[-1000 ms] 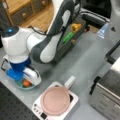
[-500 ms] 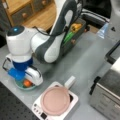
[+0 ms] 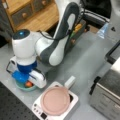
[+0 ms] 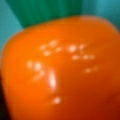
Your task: Open the drawer. Pick up the carrot. Put the carrots in the drawer.
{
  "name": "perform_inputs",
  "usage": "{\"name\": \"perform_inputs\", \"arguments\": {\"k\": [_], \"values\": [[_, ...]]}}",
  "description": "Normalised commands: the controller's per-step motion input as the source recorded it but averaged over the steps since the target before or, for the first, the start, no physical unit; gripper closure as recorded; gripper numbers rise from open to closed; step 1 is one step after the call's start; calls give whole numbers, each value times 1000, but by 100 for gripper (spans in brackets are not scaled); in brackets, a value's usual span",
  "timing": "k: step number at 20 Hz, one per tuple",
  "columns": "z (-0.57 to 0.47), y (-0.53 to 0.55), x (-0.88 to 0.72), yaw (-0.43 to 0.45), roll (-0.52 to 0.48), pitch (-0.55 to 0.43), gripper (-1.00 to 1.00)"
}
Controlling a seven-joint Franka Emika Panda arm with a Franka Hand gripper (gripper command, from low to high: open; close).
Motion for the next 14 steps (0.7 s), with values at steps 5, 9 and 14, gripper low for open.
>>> {"name": "perform_inputs", "arguments": {"k": [5,9,14], "values": [[-290,75,-154,-112,194,-114,100],[-73,52,-225,-116,169,-40,100],[304,-22,-286,-106,103,65,100]]}}
